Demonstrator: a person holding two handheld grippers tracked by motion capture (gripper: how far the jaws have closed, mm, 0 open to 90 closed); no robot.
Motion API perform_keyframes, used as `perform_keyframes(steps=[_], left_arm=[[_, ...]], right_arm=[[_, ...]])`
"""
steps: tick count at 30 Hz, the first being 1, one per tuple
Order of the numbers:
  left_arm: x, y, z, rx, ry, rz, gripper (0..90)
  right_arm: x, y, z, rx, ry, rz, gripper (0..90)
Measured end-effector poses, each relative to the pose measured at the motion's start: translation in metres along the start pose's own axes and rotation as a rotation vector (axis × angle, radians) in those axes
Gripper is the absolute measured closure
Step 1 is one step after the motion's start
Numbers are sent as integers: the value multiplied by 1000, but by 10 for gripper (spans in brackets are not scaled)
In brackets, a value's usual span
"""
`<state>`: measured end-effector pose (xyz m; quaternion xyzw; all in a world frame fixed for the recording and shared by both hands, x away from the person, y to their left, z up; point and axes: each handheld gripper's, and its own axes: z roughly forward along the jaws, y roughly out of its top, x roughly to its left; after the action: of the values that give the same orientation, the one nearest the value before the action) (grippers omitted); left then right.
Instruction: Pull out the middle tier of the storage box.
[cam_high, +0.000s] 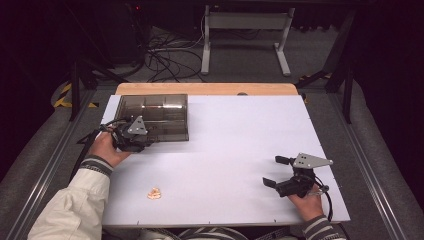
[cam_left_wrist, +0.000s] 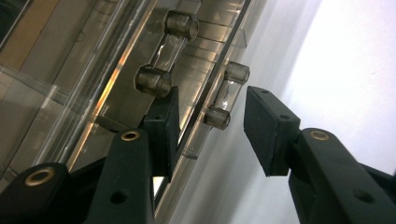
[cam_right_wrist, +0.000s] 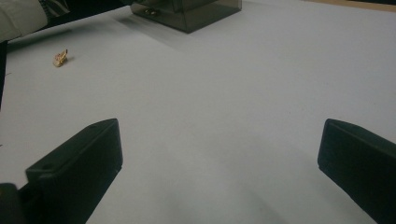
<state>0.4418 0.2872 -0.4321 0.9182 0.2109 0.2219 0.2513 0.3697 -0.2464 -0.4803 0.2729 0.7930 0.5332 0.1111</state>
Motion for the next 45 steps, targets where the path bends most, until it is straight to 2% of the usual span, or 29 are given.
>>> perform_keyframes(steps=[5,22,28,35,36,38,45], left_arm=[[-3,1,3,14,30,23,594],[-5,2,4,18,32,32,611],[-10,2,0,28,20,45,618],[-17,2,-8,50,-14,77,639],[-18,2,-8,49,-17,71,641],[-20,2,-10,58,-22,88,645],[-27,2,-14,71,-35,109,654]], right_arm=[[0,0,0,3,-2,-6,6],[0,0,0,5,0,-8,7],[0,0,0,5,2,-9,6],[0,0,0,5,4,-8,7],[0,0,0,6,2,-12,6],[0,0,0,6,2,-12,7],[0,0,0,7,2,-11,6]])
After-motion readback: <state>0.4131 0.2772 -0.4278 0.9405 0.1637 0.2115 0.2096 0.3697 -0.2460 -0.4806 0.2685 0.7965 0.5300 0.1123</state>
